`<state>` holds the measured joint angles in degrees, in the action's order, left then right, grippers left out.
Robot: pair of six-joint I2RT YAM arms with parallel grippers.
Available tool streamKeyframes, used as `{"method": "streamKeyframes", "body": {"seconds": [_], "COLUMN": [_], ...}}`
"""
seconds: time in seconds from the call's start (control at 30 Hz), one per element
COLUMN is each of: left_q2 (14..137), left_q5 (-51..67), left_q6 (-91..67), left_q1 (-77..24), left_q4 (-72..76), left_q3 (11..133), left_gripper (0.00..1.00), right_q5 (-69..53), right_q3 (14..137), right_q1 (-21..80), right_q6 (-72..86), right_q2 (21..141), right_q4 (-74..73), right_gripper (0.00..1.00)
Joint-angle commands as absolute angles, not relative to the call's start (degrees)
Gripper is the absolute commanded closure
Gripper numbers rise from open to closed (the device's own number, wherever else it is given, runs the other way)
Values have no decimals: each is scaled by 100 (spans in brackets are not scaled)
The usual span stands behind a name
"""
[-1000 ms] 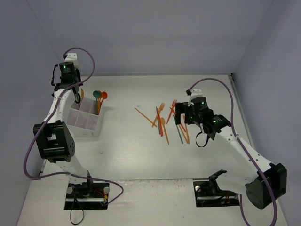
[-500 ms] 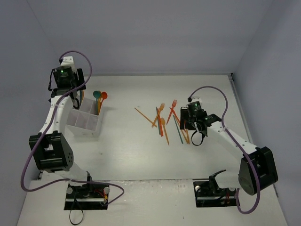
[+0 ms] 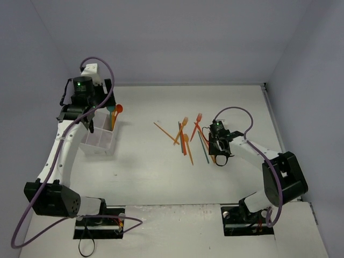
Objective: Sort the eating utensils into containers
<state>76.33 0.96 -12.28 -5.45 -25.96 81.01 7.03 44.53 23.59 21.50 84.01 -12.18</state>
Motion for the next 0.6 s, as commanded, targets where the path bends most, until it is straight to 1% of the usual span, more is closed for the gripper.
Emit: {"method": "streamKeyframes", "body": {"seconds": [0.0, 0.13, 0.4, 0.47, 0.57], "left_q2": [7120, 6805, 6645, 6646, 6653], "left_q5": [395, 394, 406, 418, 511], "left_q6": [-1476, -1555, -1572, -1615, -1724], "left_q1": [-852, -924, -968, -979, -1017], "left_q4": [-2690, -2791, -2871, -2857, -2856], "left_q3": [7920, 7780, 7779, 7740, 7709], "left_gripper": [27, 27, 27, 27, 26], "right_q5": [844, 914, 865, 842, 826], "right_q3": [4544, 4527, 4479, 4464, 4425], "right_q1": [2303, 2265, 2110, 2070, 2016], "right_q6": [2276, 2303, 2245, 2222, 2229], "right_q2": [8560, 8787, 8939, 8990, 9083], "right_q4": [-1011, -903, -753, -738, -731], "right_gripper": [67, 70, 74, 77, 87]}}
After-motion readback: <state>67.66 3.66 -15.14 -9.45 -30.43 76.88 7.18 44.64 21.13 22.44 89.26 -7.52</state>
